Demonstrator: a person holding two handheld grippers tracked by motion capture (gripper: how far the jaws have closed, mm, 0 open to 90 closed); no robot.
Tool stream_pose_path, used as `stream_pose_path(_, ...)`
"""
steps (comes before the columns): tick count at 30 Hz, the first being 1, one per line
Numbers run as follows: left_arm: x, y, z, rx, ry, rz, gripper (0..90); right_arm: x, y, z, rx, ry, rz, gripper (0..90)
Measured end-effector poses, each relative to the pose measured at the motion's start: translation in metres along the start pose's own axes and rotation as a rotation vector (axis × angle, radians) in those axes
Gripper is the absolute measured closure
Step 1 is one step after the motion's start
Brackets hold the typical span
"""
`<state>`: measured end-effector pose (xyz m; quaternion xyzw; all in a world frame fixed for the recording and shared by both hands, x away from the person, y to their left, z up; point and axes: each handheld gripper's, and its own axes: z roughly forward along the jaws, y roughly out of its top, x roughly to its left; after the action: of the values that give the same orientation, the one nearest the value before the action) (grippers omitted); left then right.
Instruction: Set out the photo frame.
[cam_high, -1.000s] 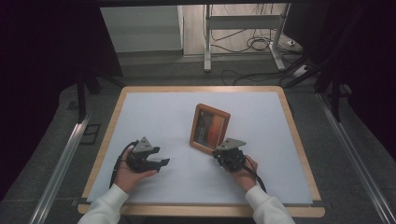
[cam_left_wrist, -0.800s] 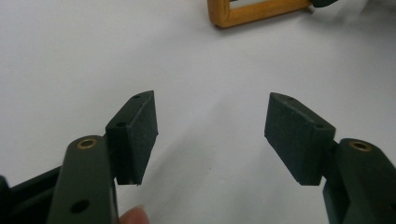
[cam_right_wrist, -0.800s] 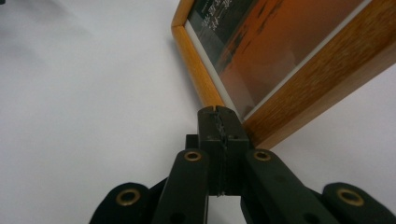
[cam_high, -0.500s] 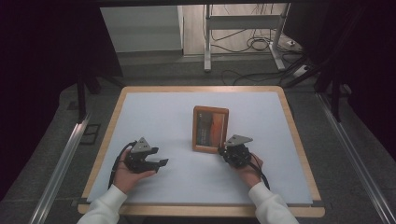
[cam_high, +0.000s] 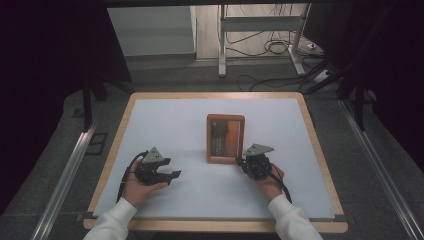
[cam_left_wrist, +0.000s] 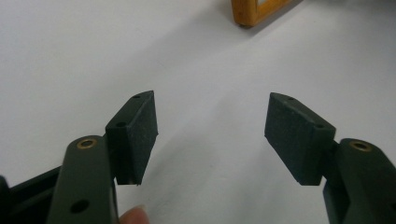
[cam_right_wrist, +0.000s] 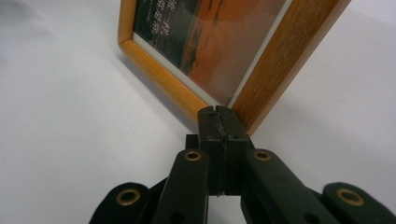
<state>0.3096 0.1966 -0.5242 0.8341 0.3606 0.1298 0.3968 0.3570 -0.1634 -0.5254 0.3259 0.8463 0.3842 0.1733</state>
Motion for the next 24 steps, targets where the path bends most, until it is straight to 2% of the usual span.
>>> stream_pose_path(5,0.000,-0.001,-0.001,-0.008,0.003,-0.008,33.9,0.000,0.000,0.000,0.001,-0.005,-0.002,89.8)
stream_pose_path(9,-0.001,-0.001,-0.004,-0.007,0.005,0.002,33.9,0.002,0.000,0.000,0.004,-0.014,-0.006,89.7)
stream_pose_path(12,-0.001,-0.002,-0.006,-0.012,0.007,-0.001,33.9,0.005,0.000,-0.003,-0.013,-0.010,-0.007,89.7)
stream_pose_path(18,-0.001,-0.003,-0.009,-0.023,0.011,-0.011,33.9,0.010,-0.002,-0.025,-0.056,0.013,-0.007,89.4)
stream_pose_path(24,-0.002,-0.003,-0.010,-0.021,0.015,-0.007,33.8,0.005,-0.010,-0.054,-0.087,0.019,0.014,86.0)
